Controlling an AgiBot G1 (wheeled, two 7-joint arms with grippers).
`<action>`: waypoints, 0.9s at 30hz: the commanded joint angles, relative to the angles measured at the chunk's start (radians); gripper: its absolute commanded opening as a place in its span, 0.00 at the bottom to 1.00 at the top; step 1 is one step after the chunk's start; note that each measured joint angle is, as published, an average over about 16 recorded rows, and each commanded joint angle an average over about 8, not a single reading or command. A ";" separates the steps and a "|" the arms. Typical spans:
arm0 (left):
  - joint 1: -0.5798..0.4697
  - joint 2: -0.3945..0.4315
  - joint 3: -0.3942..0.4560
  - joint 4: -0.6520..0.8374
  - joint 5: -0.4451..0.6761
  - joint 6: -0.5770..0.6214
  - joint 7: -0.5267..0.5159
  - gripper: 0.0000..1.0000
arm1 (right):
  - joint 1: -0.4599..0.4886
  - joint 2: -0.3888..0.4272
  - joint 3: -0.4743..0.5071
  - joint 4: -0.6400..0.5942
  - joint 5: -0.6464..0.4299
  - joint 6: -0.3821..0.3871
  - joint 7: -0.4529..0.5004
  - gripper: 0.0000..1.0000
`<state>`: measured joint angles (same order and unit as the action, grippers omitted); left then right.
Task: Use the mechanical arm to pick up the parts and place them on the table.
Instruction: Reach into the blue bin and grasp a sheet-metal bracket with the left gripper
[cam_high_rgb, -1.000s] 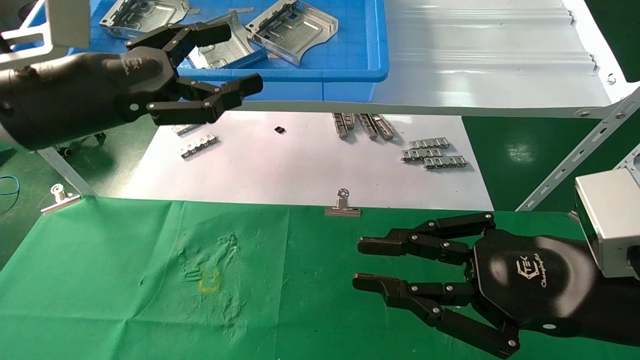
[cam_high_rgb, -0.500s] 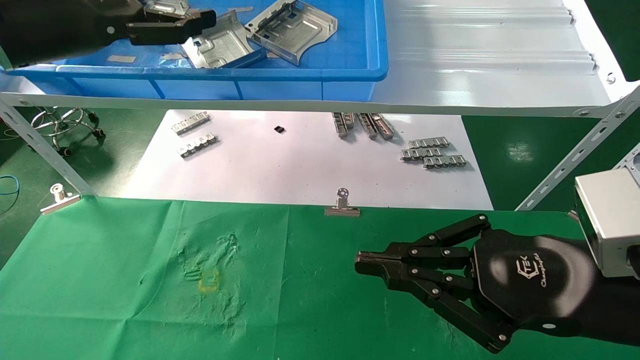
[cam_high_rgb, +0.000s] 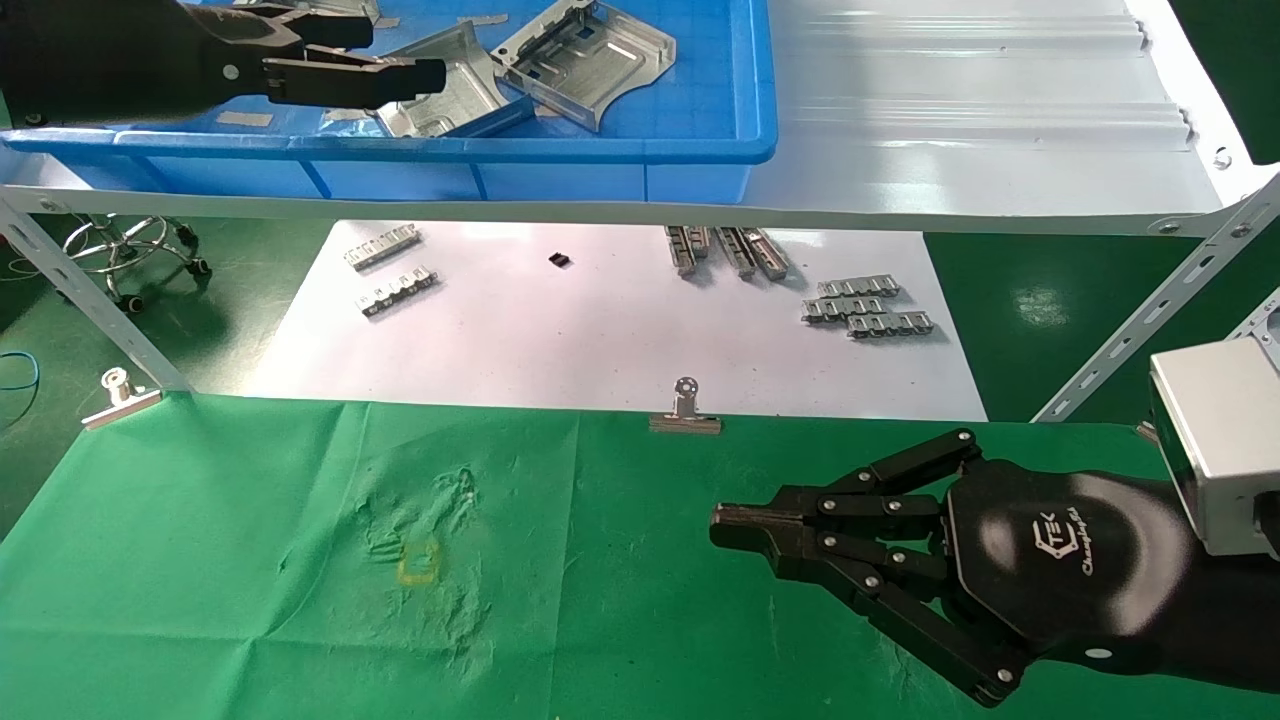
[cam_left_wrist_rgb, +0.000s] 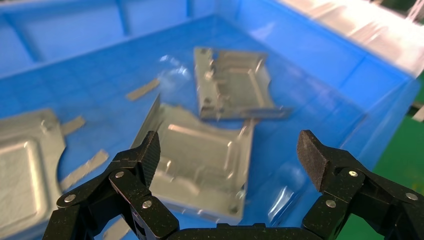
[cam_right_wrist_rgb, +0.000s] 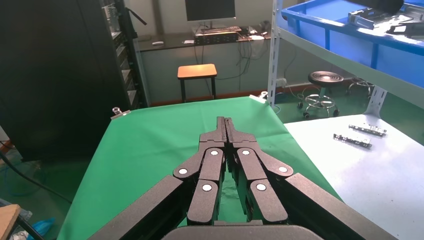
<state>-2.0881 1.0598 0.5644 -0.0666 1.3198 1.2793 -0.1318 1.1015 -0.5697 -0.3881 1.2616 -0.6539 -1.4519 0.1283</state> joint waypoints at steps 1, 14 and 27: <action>-0.019 0.005 0.013 0.016 0.019 0.001 -0.021 1.00 | 0.000 0.000 0.000 0.000 0.000 0.000 0.000 0.00; -0.038 0.034 0.038 0.059 0.056 -0.084 -0.064 0.56 | 0.000 0.000 0.000 0.000 0.000 0.000 0.000 0.00; -0.049 0.039 0.056 0.072 0.081 -0.059 -0.092 0.00 | 0.000 0.000 0.000 0.000 0.000 0.000 0.000 0.00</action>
<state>-2.1357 1.0990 0.6191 0.0035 1.3988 1.2176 -0.2213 1.1016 -0.5696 -0.3882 1.2616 -0.6538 -1.4519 0.1282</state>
